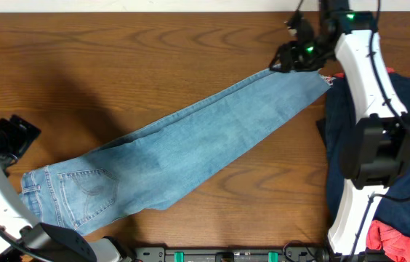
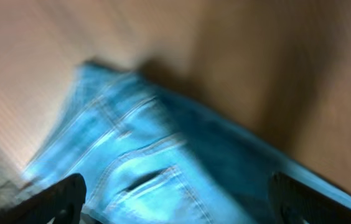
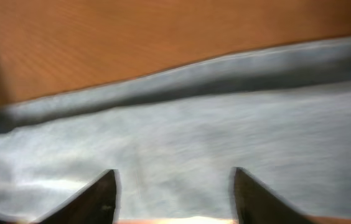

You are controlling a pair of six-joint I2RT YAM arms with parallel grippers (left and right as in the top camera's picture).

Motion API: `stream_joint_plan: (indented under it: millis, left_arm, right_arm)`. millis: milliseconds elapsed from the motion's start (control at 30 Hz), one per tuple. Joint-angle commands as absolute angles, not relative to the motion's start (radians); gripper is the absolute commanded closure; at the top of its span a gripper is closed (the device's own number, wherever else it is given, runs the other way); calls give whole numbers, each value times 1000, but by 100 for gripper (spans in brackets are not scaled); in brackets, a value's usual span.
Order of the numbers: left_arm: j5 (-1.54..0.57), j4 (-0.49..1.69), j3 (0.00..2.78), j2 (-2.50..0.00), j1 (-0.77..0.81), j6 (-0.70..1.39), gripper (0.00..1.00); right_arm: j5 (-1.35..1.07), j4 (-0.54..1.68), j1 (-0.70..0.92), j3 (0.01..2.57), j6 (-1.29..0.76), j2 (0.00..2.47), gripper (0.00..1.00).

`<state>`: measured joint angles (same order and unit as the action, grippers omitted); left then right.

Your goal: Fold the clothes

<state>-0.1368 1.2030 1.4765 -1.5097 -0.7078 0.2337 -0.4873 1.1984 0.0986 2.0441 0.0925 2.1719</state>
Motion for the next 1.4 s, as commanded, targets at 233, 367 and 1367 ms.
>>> stream_joint_plan:
  millis: [233,367,1367]
  left_arm:
    - [-218,1235,1603,-1500,-725,48,17]
    - [-113,1241,1595,-1504,-739,134,17]
    - [-462,1119,1592,-1516,-838,-42,21]
  right_arm:
    - [-469,1243,403,2023,56,2179,83]
    - [-429,1205,514,1950,-41,2179,92]
    - [-42,419,346,1388,-799,2183,99]
